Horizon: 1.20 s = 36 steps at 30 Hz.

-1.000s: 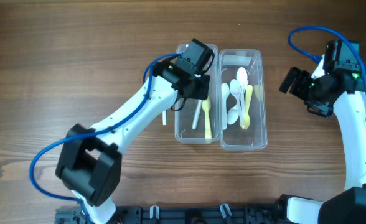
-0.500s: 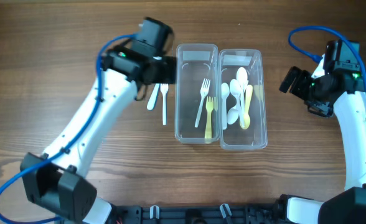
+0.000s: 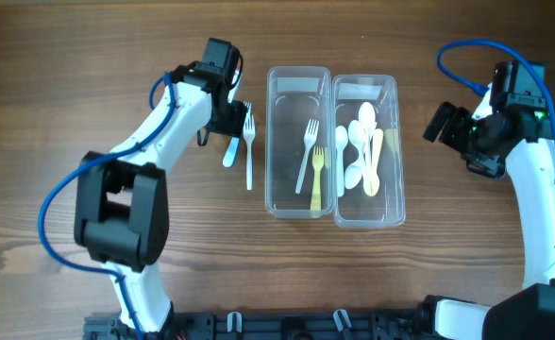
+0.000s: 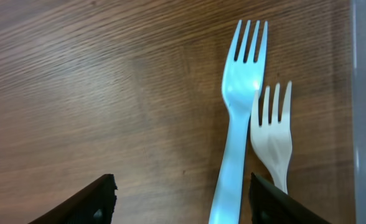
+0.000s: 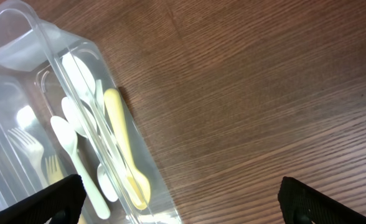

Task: Pack container
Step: 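Lower the left gripper onto the light blue fork and grasp it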

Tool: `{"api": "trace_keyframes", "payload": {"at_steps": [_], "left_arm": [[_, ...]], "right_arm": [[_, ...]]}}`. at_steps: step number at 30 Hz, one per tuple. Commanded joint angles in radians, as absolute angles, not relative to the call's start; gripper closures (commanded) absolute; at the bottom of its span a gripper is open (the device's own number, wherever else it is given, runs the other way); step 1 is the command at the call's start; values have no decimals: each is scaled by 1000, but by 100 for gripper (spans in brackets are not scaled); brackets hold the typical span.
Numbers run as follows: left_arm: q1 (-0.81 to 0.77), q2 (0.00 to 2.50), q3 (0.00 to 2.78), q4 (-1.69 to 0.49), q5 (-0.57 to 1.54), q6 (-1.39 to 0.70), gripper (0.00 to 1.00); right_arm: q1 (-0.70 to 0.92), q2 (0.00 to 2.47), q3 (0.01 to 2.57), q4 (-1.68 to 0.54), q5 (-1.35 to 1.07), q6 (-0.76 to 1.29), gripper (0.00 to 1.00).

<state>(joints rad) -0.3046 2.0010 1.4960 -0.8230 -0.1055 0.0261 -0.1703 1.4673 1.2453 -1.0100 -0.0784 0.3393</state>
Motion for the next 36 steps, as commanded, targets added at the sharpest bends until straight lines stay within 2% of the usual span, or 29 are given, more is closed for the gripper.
{"api": "trace_keyframes", "payload": {"at_steps": [1,12,15,19,21,23,30,36], "left_arm": [[-298,2059,1491,-794,-36,75,34],[-299,2136,1491,-776,-8,76,36],[-299,2143,1491,-774,-8,108,47],[-299,2143,1489,-781,-8,128,49],[-299,2144,1489,-785,-8,128,57],[-299,2144,1488,-785,-8,128,71],[-299,2144,1434,-781,-8,127,96],[-299,2090,1445,-838,-9,111,96]], "right_arm": [[-171,1470,1250,-1011,-88,341,0],[-171,1470,1250,-1011,-87,340,0],[-171,1470,1250,-1011,-88,340,0],[-171,1470,1250,-1010,-87,340,0],[-171,1470,1250,-1007,-87,340,0],[-171,1470,1250,-1007,-87,339,0],[-171,1470,1250,-1007,-87,340,0],[-171,1470,1250,-1007,-87,339,1]]}}
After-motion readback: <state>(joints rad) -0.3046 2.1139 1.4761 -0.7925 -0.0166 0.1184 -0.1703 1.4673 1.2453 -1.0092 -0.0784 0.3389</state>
